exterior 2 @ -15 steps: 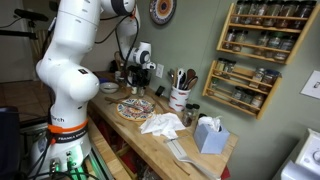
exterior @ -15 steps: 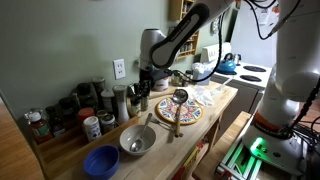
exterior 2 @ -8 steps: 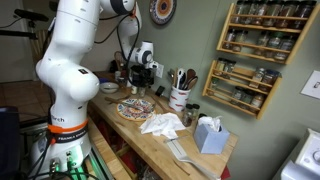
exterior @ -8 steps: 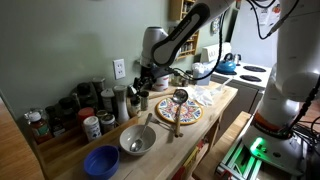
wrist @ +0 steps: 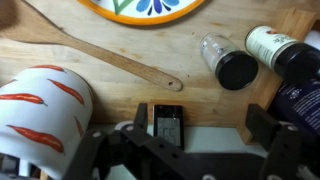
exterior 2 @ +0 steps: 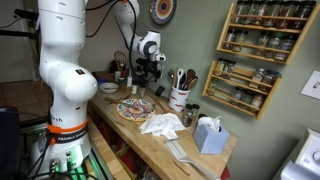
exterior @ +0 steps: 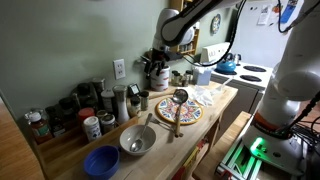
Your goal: Remove the spice shaker from the lower shelf, second position to the left and put it on the table
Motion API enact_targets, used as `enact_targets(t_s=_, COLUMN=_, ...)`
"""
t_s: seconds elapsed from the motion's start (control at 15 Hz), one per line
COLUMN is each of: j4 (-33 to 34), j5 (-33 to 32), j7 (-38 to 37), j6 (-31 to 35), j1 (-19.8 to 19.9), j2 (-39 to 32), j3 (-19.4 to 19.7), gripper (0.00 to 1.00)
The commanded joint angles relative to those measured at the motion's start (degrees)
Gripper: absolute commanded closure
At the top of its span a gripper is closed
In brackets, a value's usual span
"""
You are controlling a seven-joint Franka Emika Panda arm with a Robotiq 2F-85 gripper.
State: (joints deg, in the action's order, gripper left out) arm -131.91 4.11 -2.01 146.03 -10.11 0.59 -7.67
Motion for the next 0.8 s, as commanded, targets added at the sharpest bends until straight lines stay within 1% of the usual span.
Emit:
enact_targets(t_s=0.0, j4=-3.95, j5=3.43, j7=9.61, j6=-9.40, j1=1.63, j2=11.13, j3=1.34, gripper=0.00)
enact_targets(t_s=0.2, j4=-2.98, j5=3.05, j7=16.20, j6=-20.77, j1=2.07, j2=17.79, j3=4.09, gripper=0.00)
enact_targets(t_s=0.47, j4=-0.73, j5=-3.14, j7=16.75, j6=-34.88, j1=4.03, j2=24.20, j3=5.54, gripper=0.00)
enact_targets(t_s=0.53, j4=-0.19, j5=-5.23, j7=16.56, j6=-37.06, j1=4.48, j2=25.21, j3=5.38, gripper=0.00)
enact_targets(t_s=0.6, j4=0.17, j5=-2.58, j7=15.97, j6=-33.51, j1=3.64, j2=22.60, j3=5.61, gripper=0.00)
enact_targets(t_s=0.73, j4=0.31, j5=-4.24, j7=15.94, j6=-36.06, j1=4.00, j2=24.74, j3=5.71, gripper=0.00)
